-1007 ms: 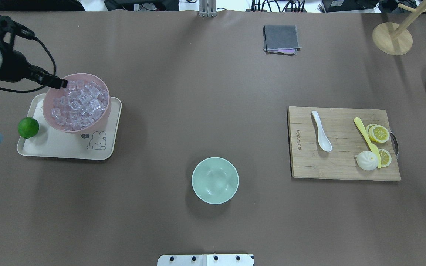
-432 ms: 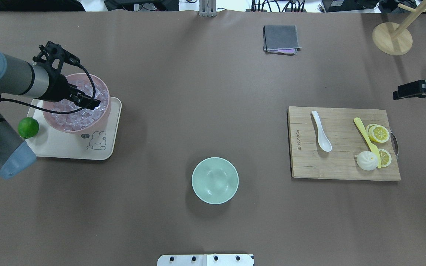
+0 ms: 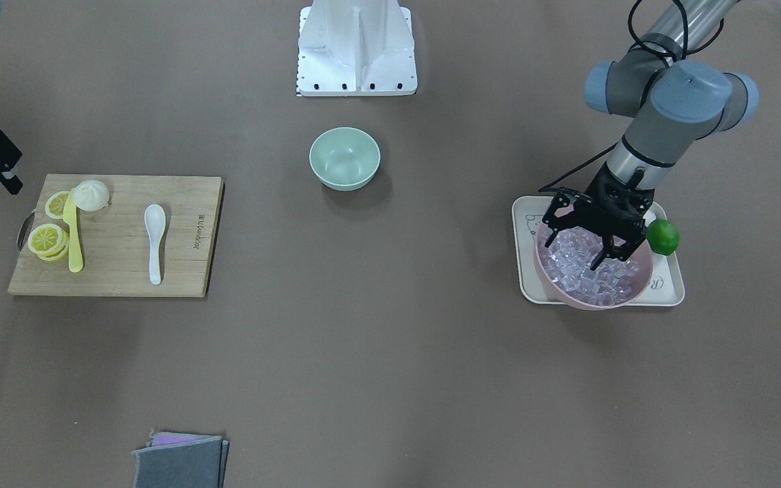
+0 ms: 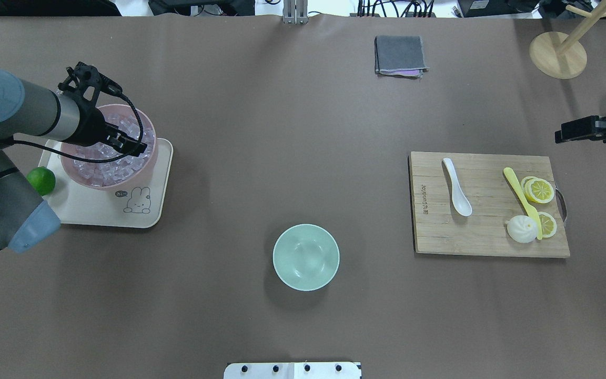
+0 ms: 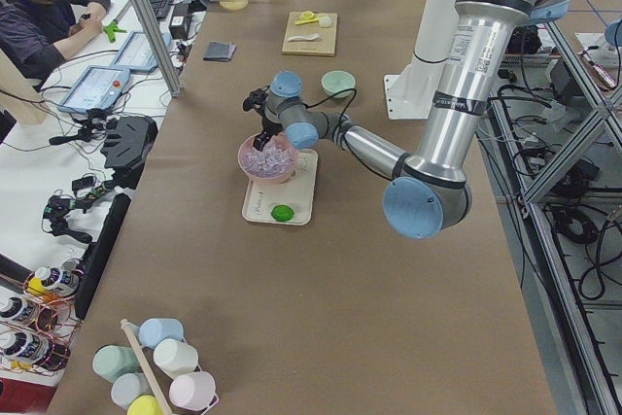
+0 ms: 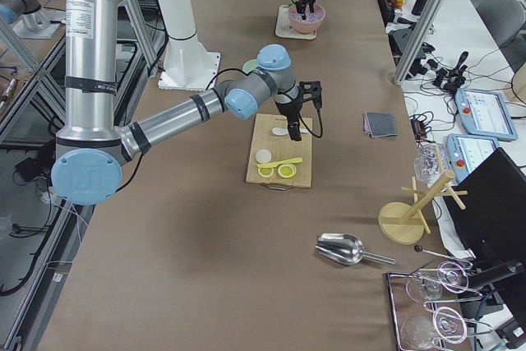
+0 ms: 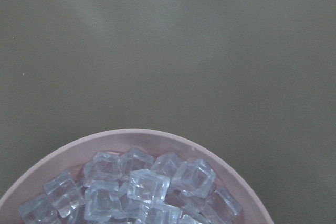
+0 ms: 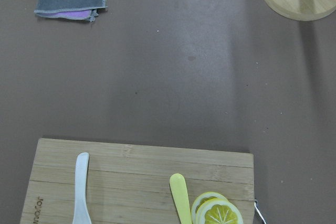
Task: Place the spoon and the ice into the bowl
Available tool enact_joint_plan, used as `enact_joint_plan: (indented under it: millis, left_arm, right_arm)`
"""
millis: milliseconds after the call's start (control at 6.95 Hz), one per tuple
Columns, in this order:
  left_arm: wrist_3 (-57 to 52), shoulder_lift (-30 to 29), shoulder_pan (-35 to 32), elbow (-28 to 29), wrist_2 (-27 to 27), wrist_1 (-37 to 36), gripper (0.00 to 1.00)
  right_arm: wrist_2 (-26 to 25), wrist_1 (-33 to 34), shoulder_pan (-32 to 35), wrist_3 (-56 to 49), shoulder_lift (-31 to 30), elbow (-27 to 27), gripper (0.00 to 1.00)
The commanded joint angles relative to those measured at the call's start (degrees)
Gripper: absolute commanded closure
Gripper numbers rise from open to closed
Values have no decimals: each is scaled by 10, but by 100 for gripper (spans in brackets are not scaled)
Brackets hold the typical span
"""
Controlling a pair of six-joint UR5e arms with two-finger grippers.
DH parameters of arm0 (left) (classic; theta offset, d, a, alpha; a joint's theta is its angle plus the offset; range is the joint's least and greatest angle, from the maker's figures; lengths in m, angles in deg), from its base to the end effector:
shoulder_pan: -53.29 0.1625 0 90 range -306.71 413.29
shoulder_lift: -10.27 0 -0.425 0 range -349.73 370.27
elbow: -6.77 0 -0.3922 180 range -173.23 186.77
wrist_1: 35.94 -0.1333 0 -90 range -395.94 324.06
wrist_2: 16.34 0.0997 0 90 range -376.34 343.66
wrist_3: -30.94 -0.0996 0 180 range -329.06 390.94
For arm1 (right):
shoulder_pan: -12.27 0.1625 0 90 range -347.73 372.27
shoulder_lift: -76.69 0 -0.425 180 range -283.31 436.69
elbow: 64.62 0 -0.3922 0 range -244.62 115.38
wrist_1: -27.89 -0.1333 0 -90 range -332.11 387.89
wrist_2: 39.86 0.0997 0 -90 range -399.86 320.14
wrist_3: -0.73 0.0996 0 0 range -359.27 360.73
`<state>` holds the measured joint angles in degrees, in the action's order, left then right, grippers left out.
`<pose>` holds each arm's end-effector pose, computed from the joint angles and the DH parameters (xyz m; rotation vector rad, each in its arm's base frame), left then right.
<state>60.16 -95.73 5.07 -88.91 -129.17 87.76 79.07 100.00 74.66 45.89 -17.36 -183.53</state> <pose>0.3384 -0.5208 0.3963 0.5662 0.8569 0.3922 -0.1369 -0.4455 0.4179 0.3019 -0.8193 0.0983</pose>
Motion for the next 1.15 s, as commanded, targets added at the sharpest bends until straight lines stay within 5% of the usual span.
enact_joint_plan:
  millis: [0,575,719,1007]
  left_arm:
    - [-1,-2,1,11,1,-1,20]
    - [0,-2,11,17,1,-1,23]
    - [0,-2,13,17,1,-1,29]
    - [-1,-2,13,16,1,-1,55]
  right_arm:
    - [0,0,-2,0,0,0,0]
    - [0,0,-3,0,1,0,0]
    - [-1,0,-3,0,0,0,0]
    - [-1,0,-3,0,1,0,0]
